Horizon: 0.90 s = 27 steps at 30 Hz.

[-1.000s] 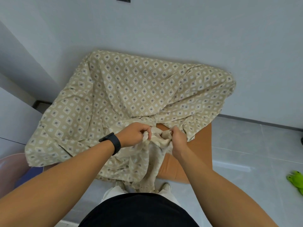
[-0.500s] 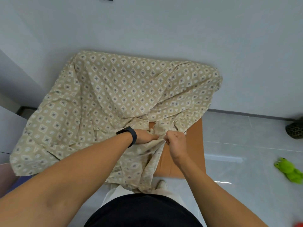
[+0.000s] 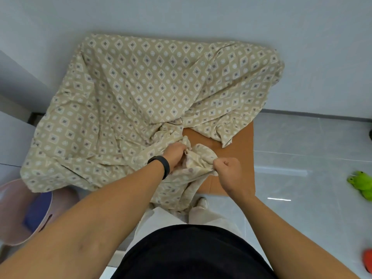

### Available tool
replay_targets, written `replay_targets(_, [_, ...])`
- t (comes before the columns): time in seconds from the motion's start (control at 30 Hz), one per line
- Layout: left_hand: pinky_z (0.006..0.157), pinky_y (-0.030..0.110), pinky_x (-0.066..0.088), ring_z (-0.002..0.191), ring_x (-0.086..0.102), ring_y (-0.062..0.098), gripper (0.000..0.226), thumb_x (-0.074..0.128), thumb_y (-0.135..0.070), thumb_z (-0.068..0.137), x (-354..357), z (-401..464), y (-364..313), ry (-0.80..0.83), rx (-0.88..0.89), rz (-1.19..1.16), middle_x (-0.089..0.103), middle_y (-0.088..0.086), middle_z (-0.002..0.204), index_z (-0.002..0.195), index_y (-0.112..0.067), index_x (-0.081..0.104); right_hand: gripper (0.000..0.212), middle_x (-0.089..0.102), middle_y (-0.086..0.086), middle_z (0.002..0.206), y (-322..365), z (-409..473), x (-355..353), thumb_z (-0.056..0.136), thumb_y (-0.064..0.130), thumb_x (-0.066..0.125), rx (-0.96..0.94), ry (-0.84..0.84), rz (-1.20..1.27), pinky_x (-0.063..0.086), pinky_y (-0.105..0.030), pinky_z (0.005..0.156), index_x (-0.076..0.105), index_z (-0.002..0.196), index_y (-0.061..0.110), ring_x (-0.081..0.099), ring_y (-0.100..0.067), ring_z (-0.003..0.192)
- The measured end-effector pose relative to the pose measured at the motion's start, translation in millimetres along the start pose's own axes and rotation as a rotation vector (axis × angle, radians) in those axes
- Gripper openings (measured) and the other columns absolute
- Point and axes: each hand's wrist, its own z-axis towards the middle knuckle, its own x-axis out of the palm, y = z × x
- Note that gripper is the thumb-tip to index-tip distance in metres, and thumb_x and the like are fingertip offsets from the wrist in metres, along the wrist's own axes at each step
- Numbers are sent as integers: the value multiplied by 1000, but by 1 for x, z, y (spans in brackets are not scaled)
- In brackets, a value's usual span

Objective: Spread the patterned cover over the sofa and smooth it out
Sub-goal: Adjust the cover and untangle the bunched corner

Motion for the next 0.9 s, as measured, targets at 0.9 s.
replay_targets(0.9, [55, 28, 39, 54, 53, 18, 46, 59, -62, 90, -19, -17, -56, 155, 9, -54, 62, 2, 68, 83, -17, 62, 49, 31, 3, 43, 43, 69, 28, 92, 19, 60, -740, 106, -462, 25, -35, 47, 33, 52, 17, 31, -16, 41])
